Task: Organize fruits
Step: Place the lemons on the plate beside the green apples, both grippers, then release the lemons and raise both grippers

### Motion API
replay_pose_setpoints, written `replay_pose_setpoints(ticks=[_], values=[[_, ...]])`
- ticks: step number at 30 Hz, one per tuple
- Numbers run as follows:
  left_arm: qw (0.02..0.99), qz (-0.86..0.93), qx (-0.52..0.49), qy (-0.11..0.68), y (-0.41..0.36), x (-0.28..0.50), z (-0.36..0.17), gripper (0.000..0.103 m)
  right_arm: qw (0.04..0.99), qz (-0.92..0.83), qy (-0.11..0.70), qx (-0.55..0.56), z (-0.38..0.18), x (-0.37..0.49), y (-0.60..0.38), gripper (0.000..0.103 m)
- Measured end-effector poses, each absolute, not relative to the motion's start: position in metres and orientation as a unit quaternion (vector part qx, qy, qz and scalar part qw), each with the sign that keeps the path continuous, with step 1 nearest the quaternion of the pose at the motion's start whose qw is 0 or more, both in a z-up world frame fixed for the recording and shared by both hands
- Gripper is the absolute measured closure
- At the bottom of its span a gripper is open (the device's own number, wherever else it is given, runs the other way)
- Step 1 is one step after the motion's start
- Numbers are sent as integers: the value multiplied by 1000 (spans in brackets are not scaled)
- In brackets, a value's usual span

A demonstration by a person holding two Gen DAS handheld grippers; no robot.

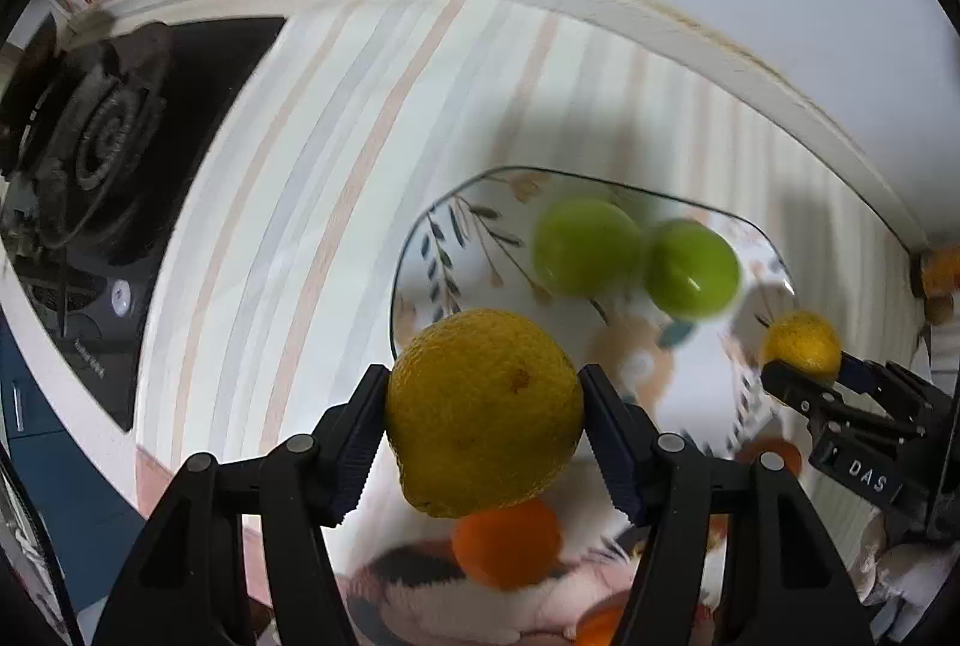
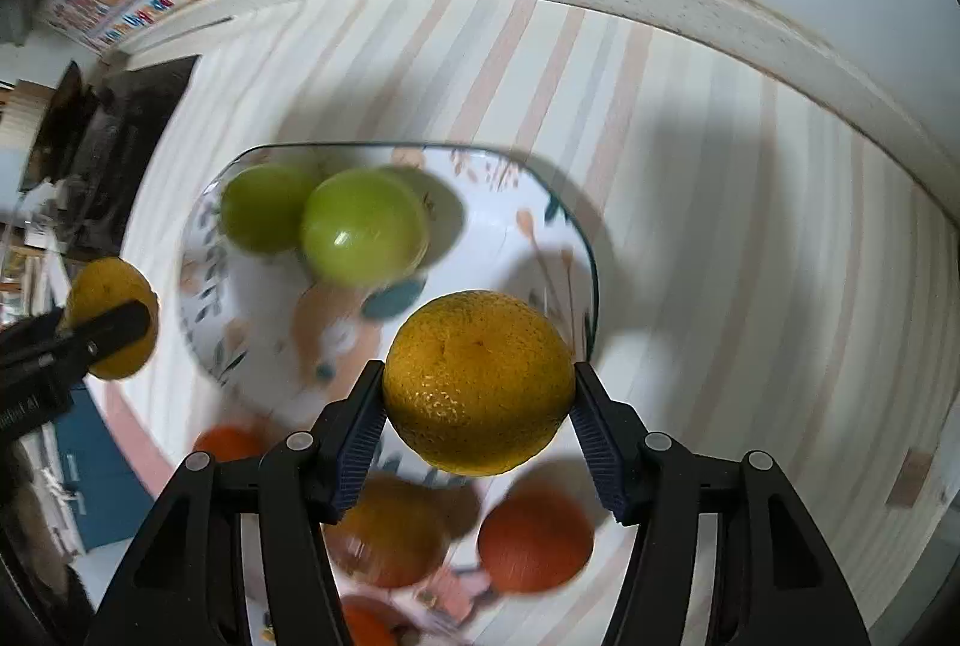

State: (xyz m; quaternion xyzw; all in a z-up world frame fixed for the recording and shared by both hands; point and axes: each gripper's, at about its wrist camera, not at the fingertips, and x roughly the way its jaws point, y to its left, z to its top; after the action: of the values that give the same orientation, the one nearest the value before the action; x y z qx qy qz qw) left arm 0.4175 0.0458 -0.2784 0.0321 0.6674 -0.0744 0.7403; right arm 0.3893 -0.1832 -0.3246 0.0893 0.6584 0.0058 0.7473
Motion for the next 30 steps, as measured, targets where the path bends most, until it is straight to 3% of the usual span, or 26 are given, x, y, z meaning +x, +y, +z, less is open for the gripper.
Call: replay_pose_setpoints(ticks=[10, 18, 20, 22, 23, 25, 27, 30], values=[[707, -70, 68, 701, 36, 453, -333, 42, 735, 9, 676, 63, -346, 424, -177, 40], [701, -62, 69, 707, 32, 454, -342, 42, 724, 19, 685, 79, -355, 430, -173, 39], [695, -60, 57, 714, 33, 455, -343, 42, 722, 20, 686, 88, -351, 428, -181, 35], [695, -63, 44, 715, 35, 460, -343, 41, 724, 18, 683, 98, -348, 431, -182, 20], [698, -64, 41, 712, 36, 461, -343, 41, 724, 16, 683, 100, -346, 431, -183, 17], [707, -62, 39, 703, 37, 461, -336, 33, 727, 8, 679, 102, -340, 431, -186, 14], [714, -58, 39, 697, 41, 461, -330, 18, 730, -2, 677, 96, -334, 427, -190, 11], [724, -50, 31, 687, 48, 457, -319, 15, 734, -16, 673, 87, -325, 419, -191, 10]])
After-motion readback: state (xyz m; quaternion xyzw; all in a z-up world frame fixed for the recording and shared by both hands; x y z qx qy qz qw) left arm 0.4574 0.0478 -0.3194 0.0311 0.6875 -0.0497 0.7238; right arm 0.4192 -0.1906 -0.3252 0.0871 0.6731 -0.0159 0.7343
